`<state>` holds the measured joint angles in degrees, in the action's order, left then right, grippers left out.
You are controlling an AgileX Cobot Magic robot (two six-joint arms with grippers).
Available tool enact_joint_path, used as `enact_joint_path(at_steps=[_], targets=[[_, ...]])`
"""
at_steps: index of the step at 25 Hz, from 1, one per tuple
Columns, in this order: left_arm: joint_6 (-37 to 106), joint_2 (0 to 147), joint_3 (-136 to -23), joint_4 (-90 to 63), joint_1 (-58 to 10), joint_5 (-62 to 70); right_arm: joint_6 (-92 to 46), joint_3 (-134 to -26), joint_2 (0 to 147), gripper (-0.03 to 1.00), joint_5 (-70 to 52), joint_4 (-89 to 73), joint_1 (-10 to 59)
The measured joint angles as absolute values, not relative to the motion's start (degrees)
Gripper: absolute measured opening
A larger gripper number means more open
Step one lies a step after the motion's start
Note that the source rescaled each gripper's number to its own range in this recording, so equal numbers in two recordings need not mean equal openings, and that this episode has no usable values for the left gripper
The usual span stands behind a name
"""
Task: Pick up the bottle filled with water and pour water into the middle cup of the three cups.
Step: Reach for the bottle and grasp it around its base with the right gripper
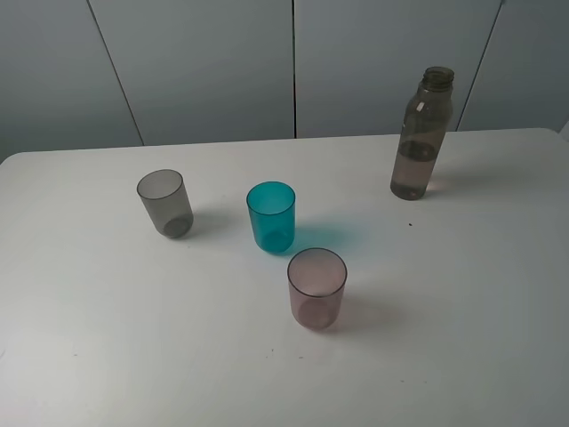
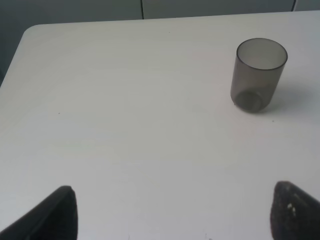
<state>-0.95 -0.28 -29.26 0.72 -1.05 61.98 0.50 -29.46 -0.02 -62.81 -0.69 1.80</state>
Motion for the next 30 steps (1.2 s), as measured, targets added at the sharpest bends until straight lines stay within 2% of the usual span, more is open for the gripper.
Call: enact_joint_path(at_steps=[6, 15, 21, 24, 30], targets=[[-0.9, -0.3, -29.3, 0.7, -1.1, 62.0, 0.5, -30.9, 2.3, 0.66, -62.4, -2.9, 1.8], [-1.1, -0.3, -29.3, 0.7, -1.1, 62.0, 0.6, -45.2, 29.3, 0.66, -49.7, -3.7, 1.8], [-1.2, -0.3, -29.3, 0.7, -1.1, 62.0, 0.6, -47.6, 44.3, 0.66, -35.9, -3.7, 1.9], [-1.2, -0.3, -29.3, 0.7, -1.1, 62.0, 0.7, -47.7, 50.1, 0.66, -31.3, -3.2, 4.5], [-1.2, -0.3, -29.3, 0.7, -1.1, 62.0, 0.7, -47.3, 61.1, 0.66, -29.9, -2.6, 11.3]])
